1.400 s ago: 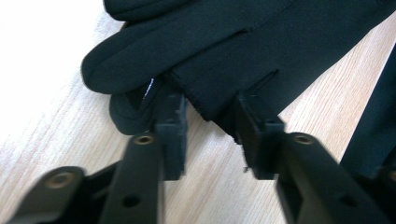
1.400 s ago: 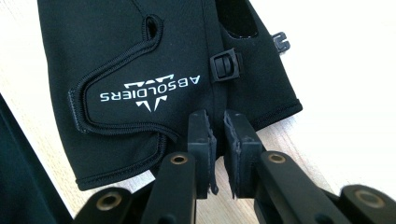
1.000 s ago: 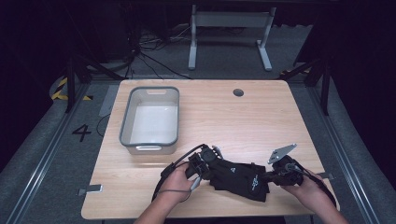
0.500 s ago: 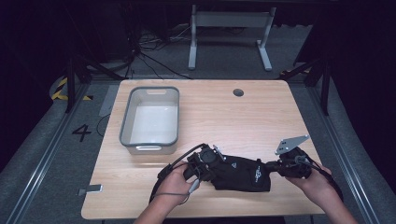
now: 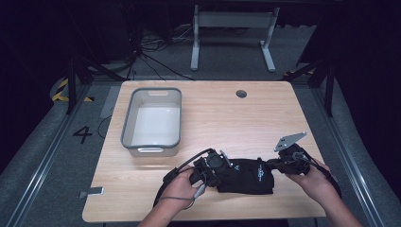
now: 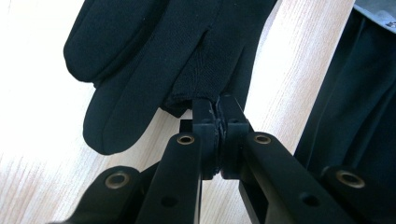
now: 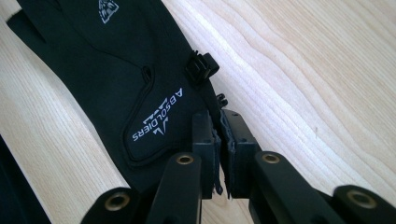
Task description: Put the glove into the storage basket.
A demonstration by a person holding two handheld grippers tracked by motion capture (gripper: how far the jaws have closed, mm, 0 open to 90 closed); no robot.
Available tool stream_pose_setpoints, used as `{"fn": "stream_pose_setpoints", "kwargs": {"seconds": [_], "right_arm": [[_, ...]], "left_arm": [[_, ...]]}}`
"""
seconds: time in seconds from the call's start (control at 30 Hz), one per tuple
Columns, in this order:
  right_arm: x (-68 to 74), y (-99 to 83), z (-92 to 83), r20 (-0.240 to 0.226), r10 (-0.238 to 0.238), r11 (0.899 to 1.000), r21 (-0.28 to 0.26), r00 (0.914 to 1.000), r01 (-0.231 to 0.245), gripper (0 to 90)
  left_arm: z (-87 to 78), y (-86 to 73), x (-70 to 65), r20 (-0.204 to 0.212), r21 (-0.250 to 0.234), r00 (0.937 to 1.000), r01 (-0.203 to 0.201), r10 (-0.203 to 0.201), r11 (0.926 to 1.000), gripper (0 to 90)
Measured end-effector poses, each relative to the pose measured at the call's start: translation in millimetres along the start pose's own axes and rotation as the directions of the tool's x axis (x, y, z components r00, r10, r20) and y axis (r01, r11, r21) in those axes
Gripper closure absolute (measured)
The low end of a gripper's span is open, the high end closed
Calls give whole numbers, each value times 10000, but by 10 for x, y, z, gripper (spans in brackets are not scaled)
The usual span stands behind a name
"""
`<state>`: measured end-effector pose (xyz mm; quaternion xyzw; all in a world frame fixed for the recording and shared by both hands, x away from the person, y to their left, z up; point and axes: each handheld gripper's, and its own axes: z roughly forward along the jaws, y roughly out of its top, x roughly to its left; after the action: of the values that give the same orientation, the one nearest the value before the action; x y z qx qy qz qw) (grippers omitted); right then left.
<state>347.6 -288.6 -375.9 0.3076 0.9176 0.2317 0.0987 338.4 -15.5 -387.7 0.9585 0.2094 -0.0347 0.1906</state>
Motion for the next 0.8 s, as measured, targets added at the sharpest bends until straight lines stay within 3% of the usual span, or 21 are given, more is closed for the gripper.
{"fn": "stream_pose_setpoints", "kwargs": {"seconds": [0.43,0.8], "right_arm": [[31,-49,-36,-83,243,9995,193,9997,-241,849],[-5,-61,82,-173,415,9978,530,9990,-406,841]], "left_arm": [[30,3,16,264,99,9997,4,-7,10000,881],[127,-4,97,324,312,9992,240,-251,9992,876]]}}
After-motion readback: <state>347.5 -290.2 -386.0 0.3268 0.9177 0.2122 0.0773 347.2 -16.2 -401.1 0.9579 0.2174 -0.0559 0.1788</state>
